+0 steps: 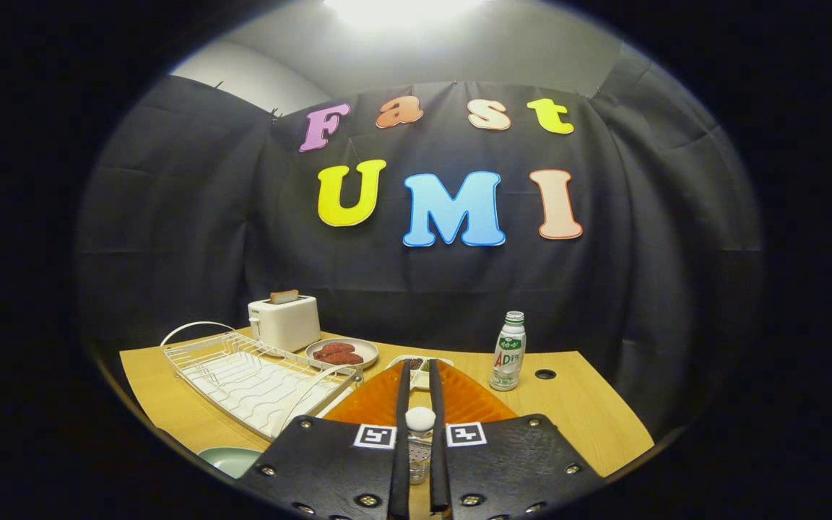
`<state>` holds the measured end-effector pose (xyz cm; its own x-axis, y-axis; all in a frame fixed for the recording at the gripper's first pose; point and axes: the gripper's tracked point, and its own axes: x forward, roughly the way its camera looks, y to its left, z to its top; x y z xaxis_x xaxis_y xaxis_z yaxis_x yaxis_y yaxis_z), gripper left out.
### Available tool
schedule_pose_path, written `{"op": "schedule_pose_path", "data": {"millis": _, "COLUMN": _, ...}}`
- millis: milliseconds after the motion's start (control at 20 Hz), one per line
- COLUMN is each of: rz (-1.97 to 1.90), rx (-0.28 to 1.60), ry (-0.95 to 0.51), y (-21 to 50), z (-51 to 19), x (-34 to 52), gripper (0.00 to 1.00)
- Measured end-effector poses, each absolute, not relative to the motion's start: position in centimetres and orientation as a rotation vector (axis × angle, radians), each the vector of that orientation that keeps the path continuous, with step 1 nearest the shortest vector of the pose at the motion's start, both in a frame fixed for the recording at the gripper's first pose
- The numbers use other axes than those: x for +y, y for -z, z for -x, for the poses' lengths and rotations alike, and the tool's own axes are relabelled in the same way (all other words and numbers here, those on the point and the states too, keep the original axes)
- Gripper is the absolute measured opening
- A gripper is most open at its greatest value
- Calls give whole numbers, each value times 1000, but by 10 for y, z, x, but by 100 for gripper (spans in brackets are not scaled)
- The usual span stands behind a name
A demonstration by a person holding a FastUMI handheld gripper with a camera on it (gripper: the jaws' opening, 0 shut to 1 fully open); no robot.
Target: Take the plate from the dish rack, then take the spoon from the basket and place it into the plate.
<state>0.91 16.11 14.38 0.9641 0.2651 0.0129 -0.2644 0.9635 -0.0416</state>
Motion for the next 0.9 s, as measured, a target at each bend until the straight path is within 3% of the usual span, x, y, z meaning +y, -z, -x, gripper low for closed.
{"op": "schedule_pose_path", "data": {"millis": 450, "rz": 87, "rx": 3, "ry": -299, "y": -191, "z": 56, "x": 160, "gripper": 11}}
{"op": "schedule_pose_path", "data": {"millis": 900, "rz": 96, "rx": 127, "ry": -378, "y": -144, "z": 101, "x": 212, "gripper": 11}}
